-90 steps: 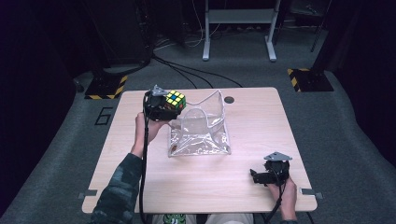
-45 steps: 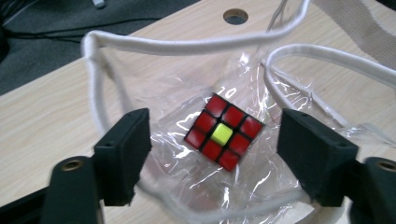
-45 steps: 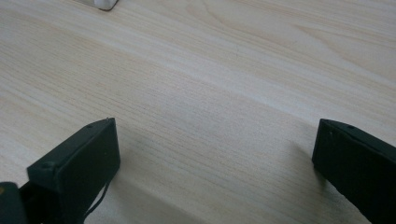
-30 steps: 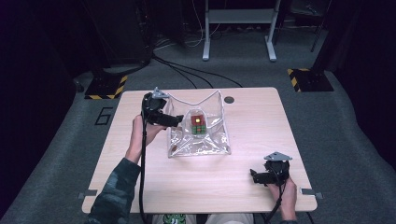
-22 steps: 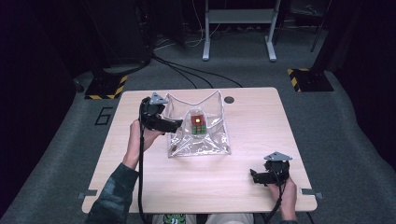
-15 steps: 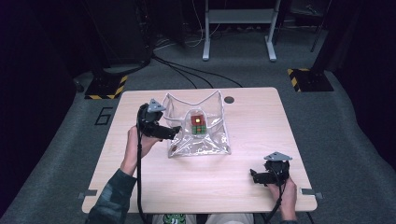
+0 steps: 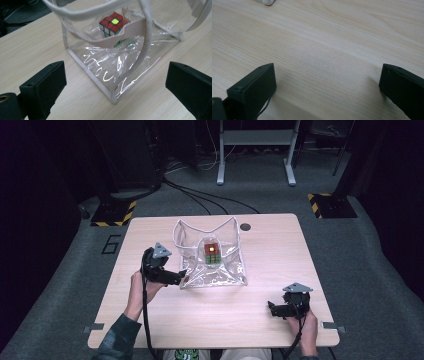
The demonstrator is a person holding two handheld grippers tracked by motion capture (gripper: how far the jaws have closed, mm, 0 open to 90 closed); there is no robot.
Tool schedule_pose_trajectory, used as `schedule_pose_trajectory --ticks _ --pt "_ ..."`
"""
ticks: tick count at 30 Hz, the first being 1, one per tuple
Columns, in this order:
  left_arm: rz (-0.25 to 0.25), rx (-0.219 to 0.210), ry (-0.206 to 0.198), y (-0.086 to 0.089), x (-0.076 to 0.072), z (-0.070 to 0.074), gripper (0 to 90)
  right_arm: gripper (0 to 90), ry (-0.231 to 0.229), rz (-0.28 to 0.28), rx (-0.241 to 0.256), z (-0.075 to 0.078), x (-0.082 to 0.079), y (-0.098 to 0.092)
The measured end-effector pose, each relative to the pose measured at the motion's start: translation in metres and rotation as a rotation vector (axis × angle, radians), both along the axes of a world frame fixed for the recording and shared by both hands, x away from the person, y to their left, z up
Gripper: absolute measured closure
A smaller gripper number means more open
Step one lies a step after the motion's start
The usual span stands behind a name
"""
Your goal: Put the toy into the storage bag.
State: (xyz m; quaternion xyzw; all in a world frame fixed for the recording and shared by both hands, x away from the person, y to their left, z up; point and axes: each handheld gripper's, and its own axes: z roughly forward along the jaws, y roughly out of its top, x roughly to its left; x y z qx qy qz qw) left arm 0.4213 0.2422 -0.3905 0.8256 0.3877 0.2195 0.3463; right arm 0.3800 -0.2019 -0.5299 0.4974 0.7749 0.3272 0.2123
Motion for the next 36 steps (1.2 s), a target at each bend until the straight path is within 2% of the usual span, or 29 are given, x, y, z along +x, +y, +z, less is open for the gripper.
schedule_pose_trajectory --ticks 12,17,21,25,34,36 --pt "0.044 0.025 0.038 0.022 -0.014 -0.030 3.1 0.3 0.000 0.000 0.000 0.000 0.000 0.000" --pt "0.071 0.016 0.061 0.033 -0.019 -0.044 3.1 0.3 0.000 0.000 0.000 0.000 0.000 0.000" --pt "0.075 0.013 0.068 0.038 -0.025 -0.056 3.2 0.3 0.000 0.000 0.000 0.000 0.000 0.000" --pt "0.085 0.012 0.092 0.046 -0.030 -0.069 3.0 0.3 0.000 0.000 0.000 0.000 0.000 0.000" --pt "0.144 -0.017 0.144 0.064 -0.040 -0.098 2.8 0.3 -0.001 -0.001 0.000 0.000 0.000 0.000" --pt "0.152 -0.019 0.145 0.066 -0.041 -0.101 2.8 0.3 0.000 0.000 0.000 0.000 0.000 0.000"
